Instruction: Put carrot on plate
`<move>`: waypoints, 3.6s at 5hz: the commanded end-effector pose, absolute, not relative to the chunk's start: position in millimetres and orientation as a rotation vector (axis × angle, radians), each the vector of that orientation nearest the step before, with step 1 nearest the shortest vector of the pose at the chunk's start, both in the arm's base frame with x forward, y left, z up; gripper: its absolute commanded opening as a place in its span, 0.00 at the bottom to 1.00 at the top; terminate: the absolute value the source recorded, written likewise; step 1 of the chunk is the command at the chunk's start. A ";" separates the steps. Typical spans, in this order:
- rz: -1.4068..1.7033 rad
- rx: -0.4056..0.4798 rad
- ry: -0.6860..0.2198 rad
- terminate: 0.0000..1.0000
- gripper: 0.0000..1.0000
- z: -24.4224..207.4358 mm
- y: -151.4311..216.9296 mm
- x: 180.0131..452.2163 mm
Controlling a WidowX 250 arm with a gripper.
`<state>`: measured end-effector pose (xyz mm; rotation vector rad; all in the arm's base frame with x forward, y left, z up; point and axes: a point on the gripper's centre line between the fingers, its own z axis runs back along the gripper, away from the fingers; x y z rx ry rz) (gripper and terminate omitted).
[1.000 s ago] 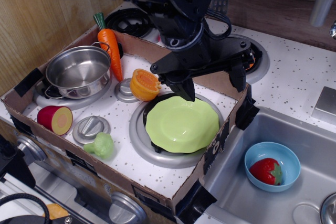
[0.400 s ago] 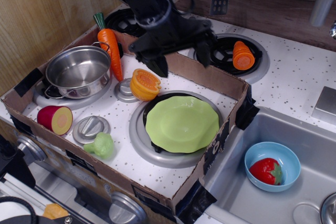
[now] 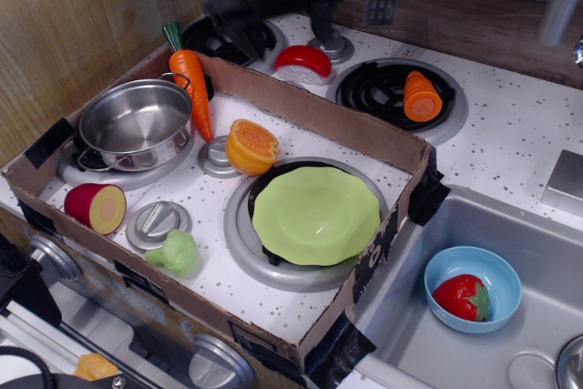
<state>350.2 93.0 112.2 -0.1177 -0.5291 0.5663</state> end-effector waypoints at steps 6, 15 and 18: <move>0.335 -0.003 -0.606 0.00 1.00 95.9 223.8 358.8; 0.604 0.196 -0.768 0.00 0.00 172.7 125.0 352.0; 0.685 0.050 -0.683 0.00 0.00 140.0 56.9 319.4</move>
